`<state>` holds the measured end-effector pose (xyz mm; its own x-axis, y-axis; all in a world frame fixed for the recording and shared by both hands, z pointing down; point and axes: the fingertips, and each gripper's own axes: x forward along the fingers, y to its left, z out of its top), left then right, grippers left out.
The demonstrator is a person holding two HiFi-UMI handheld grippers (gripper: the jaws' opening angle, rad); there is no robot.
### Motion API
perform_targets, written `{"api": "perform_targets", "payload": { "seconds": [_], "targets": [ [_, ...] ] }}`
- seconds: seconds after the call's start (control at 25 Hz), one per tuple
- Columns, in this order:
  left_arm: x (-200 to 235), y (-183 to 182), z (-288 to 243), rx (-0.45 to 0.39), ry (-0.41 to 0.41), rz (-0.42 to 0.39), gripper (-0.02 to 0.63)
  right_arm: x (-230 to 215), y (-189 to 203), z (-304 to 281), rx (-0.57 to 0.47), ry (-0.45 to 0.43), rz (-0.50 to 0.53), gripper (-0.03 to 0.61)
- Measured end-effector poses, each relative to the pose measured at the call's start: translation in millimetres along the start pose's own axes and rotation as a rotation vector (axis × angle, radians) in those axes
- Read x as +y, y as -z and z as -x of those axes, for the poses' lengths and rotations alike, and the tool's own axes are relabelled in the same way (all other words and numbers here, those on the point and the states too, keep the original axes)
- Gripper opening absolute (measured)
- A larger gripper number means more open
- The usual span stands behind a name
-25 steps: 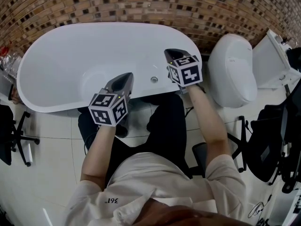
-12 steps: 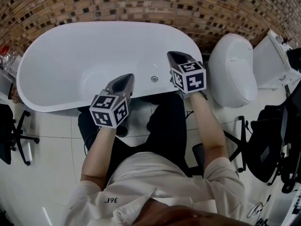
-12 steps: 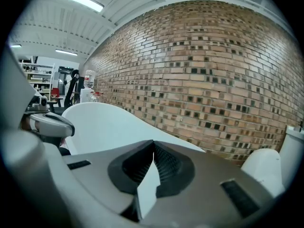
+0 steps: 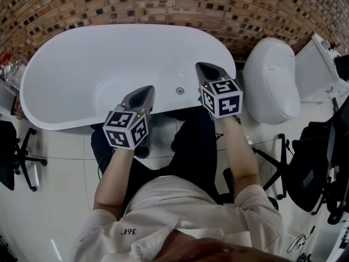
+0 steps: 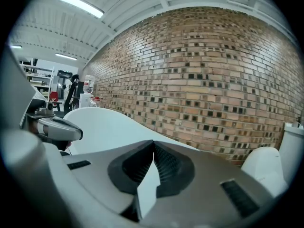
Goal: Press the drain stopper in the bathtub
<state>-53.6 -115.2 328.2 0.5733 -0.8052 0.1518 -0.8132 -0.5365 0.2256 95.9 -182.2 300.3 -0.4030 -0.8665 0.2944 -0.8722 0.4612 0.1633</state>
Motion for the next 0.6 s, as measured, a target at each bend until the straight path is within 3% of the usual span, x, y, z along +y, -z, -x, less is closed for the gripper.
{"api": "perform_targets", "payload": {
  "seconds": [0.6],
  "targets": [
    [-0.3,3.7,4.8,-0.003,-0.015,-0.015,0.006,2.8,20.2,15.5,-0.041,0.004,-0.083,0.008]
  ]
}}
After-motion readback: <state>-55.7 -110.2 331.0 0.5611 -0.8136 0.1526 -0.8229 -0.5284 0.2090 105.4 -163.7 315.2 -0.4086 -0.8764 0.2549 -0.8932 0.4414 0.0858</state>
